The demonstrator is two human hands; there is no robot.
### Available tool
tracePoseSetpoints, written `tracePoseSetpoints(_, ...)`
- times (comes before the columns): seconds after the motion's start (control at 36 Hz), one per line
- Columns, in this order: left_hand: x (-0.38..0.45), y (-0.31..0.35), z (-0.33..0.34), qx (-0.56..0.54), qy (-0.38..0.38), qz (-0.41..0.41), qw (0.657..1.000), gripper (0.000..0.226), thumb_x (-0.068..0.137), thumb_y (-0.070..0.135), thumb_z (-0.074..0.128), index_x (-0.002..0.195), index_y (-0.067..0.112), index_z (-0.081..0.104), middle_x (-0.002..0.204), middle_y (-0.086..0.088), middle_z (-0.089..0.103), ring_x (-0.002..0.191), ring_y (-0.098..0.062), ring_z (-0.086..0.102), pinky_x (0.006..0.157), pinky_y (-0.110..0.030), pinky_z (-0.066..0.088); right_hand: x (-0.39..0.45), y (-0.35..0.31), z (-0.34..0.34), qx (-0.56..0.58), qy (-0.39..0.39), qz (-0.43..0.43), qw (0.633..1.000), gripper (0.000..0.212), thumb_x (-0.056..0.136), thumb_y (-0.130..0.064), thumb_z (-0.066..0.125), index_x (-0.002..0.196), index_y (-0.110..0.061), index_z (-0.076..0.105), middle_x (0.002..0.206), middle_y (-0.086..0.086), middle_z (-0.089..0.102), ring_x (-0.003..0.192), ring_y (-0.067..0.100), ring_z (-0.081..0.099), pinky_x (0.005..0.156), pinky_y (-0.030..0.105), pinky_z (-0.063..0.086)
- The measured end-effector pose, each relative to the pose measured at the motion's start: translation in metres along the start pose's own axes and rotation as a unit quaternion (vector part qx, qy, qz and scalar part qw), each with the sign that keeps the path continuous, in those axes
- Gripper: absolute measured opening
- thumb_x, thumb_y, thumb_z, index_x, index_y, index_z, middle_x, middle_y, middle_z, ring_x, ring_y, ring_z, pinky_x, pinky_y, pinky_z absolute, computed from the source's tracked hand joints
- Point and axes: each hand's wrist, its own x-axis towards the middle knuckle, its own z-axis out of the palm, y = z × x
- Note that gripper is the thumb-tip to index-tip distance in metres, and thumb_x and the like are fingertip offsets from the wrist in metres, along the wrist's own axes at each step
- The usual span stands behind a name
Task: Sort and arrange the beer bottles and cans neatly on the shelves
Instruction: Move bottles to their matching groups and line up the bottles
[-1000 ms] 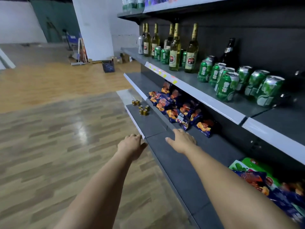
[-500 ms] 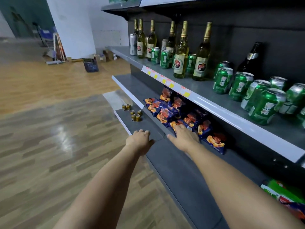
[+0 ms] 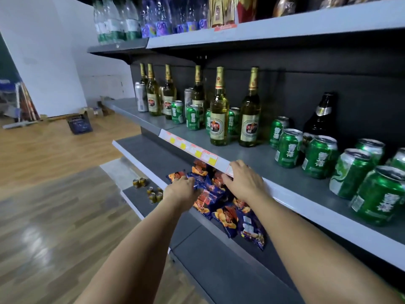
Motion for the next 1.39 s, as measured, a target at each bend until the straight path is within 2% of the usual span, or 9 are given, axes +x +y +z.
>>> tracePoseSetpoints(0.11, 0.042, 0.005, -0.006, -0.010, 0.002, 0.035, 0.999, 0.045, 0.100, 0.048, 0.039, 0.130, 0.016, 0.049, 0.133, -0.008, 0.050, 0.126, -0.028, 0.044, 0.093, -0.044, 0.045, 0.029, 0.009, -0.004, -0.015, 0.014, 0.033, 0.999, 0.051, 0.098, -0.045, 0.043, 0.139, -0.015, 0.040, 0.140, 0.008, 0.044, 0.123, 0.030, 0.048, 0.093, 0.039, 0.043)
tracePoseSetpoints(0.25, 0.092, 0.015, -0.011, -0.023, 0.014, 0.109, 0.994, 0.046, 0.101, 0.046, 0.038, 0.134, 0.015, 0.047, 0.133, -0.008, 0.049, 0.126, -0.029, 0.044, 0.095, -0.044, 0.045, 0.056, 0.020, -0.014, -0.038, 0.093, 0.093, 0.991, 0.054, 0.097, -0.042, 0.046, 0.143, -0.015, 0.036, 0.141, 0.008, 0.045, 0.126, 0.028, 0.043, 0.099, 0.040, 0.039)
tracePoseSetpoints(0.53, 0.166, 0.050, -0.025, -0.041, 0.020, 0.255, 0.966, 0.039, 0.101, 0.042, 0.040, 0.125, 0.012, 0.051, 0.124, -0.010, 0.051, 0.121, -0.029, 0.045, 0.091, -0.041, 0.043, 0.075, 0.056, -0.048, -0.137, 0.181, 0.285, 0.931, 0.056, 0.094, -0.040, 0.049, 0.143, -0.017, 0.035, 0.140, 0.007, 0.046, 0.130, 0.027, 0.037, 0.106, 0.040, 0.026)
tracePoseSetpoints(0.75, 0.178, 0.092, -0.017, -0.061, 0.027, 0.341, 0.938, 0.039, 0.101, 0.042, 0.041, 0.128, 0.015, 0.049, 0.127, -0.008, 0.051, 0.123, -0.028, 0.046, 0.096, -0.041, 0.045, 0.055, 0.091, -0.077, -0.195, 0.144, 0.391, 0.888, 0.063, 0.093, -0.043, 0.048, 0.145, -0.016, 0.027, 0.141, 0.009, 0.042, 0.130, 0.029, 0.034, 0.110, 0.044, 0.025)
tracePoseSetpoints(0.89, 0.177, 0.124, -0.014, -0.114, 0.036, 0.340, 0.933, 0.042, 0.099, 0.041, 0.045, 0.132, 0.015, 0.043, 0.131, -0.009, 0.047, 0.124, -0.029, 0.046, 0.094, -0.040, 0.045, 0.046, 0.109, -0.088, -0.194, 0.116, 0.404, 0.886, 0.068, 0.095, -0.049, 0.046, 0.149, -0.016, 0.020, 0.148, 0.010, 0.034, 0.135, 0.030, 0.031, 0.113, 0.047, 0.023)
tracePoseSetpoints(1.0, 0.175, 0.153, -0.017, -0.215, 0.018, 0.311, 0.926, 0.059, 0.095, 0.039, 0.056, 0.144, 0.018, 0.030, 0.138, -0.010, 0.041, 0.127, -0.031, 0.046, 0.097, -0.041, 0.044, 0.046, 0.123, -0.093, -0.179, 0.077, 0.403, 0.894, 0.075, 0.095, -0.056, 0.041, 0.153, -0.015, 0.013, 0.154, 0.011, 0.028, 0.140, 0.030, 0.029, 0.114, 0.046, 0.023)
tracePoseSetpoints(1.11, 0.177, 0.180, -0.020, -0.335, -0.028, 0.268, 0.903, 0.085, 0.088, 0.038, 0.068, 0.153, 0.020, 0.015, 0.150, -0.012, 0.028, 0.134, -0.031, 0.040, 0.108, -0.041, 0.038, 0.051, 0.130, -0.097, -0.166, 0.059, 0.404, 0.898, 0.077, 0.095, -0.059, 0.039, 0.153, -0.015, 0.013, 0.149, 0.011, 0.036, 0.134, 0.031, 0.036, 0.107, 0.044, 0.030)
tracePoseSetpoints(1.22, 0.183, 0.200, -0.022, -0.374, -0.047, 0.264, 0.888, 0.104, 0.082, 0.041, 0.075, 0.155, 0.022, 0.003, 0.155, -0.012, 0.020, 0.139, -0.031, 0.034, 0.113, -0.039, 0.033, 0.058, 0.137, -0.100, -0.159, 0.047, 0.413, 0.896, 0.078, 0.094, -0.062, 0.040, 0.152, -0.016, 0.015, 0.147, 0.011, 0.040, 0.132, 0.031, 0.039, 0.104, 0.043, 0.032)
tracePoseSetpoints(1.39, 0.198, 0.225, -0.021, -0.398, -0.068, 0.299, 0.865, 0.106, 0.076, 0.041, 0.080, 0.155, 0.025, 0.011, 0.154, -0.010, 0.023, 0.140, -0.027, 0.033, 0.111, -0.036, 0.033, 0.069, 0.145, -0.102, -0.173, 0.002, 0.429, 0.887, 0.073, 0.090, -0.063, 0.047, 0.145, -0.017, 0.029, 0.143, 0.010, 0.043, 0.129, 0.029, 0.043, 0.102, 0.043, 0.034)
